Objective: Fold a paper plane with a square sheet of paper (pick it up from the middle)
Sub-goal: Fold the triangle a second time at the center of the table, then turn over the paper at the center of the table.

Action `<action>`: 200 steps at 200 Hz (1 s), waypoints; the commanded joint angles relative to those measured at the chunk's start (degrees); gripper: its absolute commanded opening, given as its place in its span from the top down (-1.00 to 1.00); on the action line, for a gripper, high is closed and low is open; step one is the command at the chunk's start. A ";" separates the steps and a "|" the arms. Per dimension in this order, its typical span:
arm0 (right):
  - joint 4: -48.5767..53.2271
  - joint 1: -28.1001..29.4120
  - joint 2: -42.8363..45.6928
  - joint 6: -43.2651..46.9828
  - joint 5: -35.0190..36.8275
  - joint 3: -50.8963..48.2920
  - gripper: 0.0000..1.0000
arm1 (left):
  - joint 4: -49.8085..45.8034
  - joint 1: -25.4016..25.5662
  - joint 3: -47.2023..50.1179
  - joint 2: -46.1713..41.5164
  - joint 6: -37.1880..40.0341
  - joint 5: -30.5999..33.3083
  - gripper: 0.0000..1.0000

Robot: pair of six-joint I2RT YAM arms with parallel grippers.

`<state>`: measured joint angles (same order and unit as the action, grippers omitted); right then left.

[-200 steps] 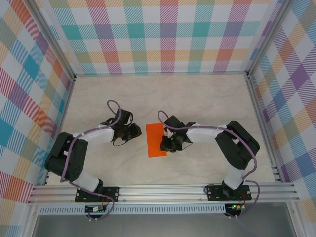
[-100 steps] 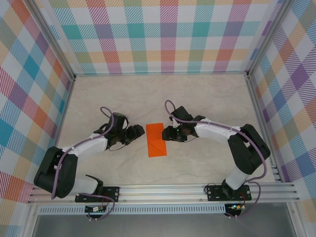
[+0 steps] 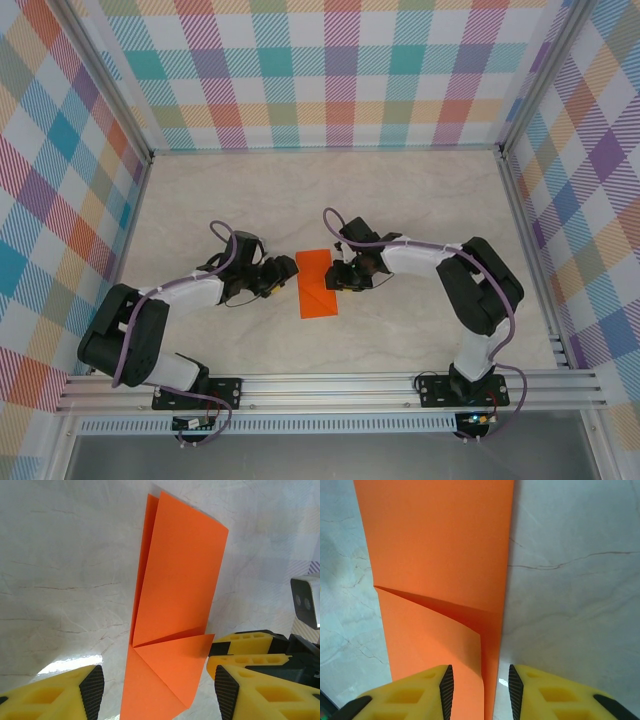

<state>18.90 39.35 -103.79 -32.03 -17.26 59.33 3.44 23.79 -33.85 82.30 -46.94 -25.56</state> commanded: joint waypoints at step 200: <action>-4.96 -2.35 -1.41 -2.44 -2.41 -1.94 0.77 | 5.21 6.00 -3.19 5.82 0.05 -4.04 0.00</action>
<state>14.83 37.21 -105.43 -33.87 -19.14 58.04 6.46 28.86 -34.79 86.87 -47.11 -28.10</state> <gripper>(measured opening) 0.115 0.511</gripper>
